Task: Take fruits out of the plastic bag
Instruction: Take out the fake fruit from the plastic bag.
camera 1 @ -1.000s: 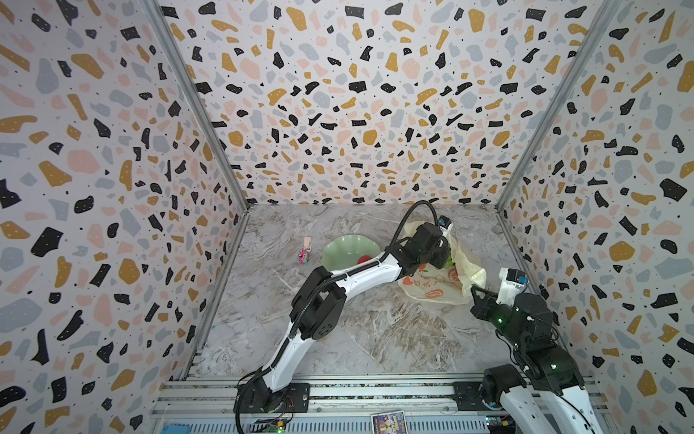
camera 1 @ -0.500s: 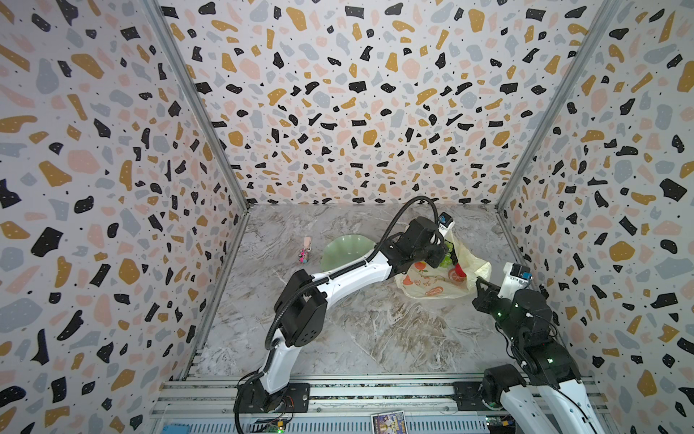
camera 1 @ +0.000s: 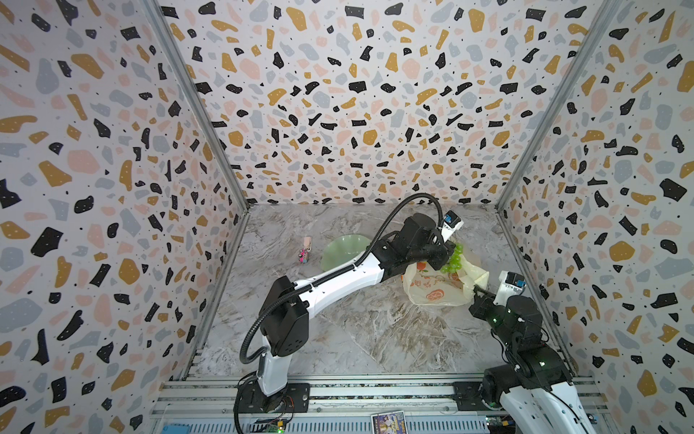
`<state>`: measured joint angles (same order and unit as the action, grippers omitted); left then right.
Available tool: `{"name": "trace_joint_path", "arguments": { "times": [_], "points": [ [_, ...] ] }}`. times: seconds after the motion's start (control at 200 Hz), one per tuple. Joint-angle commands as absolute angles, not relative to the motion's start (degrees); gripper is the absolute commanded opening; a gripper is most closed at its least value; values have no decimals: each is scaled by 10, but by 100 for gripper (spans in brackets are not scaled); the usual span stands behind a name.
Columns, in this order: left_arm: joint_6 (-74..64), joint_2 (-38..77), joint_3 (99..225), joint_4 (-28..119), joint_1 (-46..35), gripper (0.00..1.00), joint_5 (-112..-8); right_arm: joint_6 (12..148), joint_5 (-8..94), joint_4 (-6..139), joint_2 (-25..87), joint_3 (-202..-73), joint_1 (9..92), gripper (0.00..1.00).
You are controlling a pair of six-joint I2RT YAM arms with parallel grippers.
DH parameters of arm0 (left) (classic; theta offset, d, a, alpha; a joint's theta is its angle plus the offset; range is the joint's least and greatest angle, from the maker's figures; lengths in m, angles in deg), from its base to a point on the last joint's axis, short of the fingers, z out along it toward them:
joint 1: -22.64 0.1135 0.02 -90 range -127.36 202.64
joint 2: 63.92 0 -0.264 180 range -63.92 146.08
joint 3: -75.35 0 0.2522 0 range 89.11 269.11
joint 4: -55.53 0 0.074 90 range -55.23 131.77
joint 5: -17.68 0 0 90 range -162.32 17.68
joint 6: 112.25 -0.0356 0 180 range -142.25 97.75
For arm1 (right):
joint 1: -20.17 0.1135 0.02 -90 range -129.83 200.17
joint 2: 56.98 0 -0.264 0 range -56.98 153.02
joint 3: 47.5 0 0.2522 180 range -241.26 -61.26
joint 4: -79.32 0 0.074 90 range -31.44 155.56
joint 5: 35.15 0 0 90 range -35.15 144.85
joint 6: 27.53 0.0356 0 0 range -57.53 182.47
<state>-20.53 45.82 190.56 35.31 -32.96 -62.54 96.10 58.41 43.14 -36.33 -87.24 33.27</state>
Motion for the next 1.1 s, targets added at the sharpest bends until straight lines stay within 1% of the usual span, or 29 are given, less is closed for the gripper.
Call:
{"name": "trace_joint_path", "arguments": {
  "times": [0.0,0.295,0.42,0.581,0.836,1.091],
  "points": [
    [-219,421,1891,405,-331,0,-637,966,579,435,-367,-889,335,0],
    [-197,367,1850,475,-331,0,-646,980,566,430,-399,-871,335,0],
    [-194,351,1852,479,-331,0,-666,978,575,427,-399,-876,335,0],
    [-194,338,1842,494,-330,0,-700,978,562,429,-401,-874,335,0],
    [-185,321,1866,498,-330,0,-713,981,557,442,-412,-861,335,0],
    [-185,295,1882,490,-325,0,-752,979,558,449,-409,-854,335,0]
  ]
}}
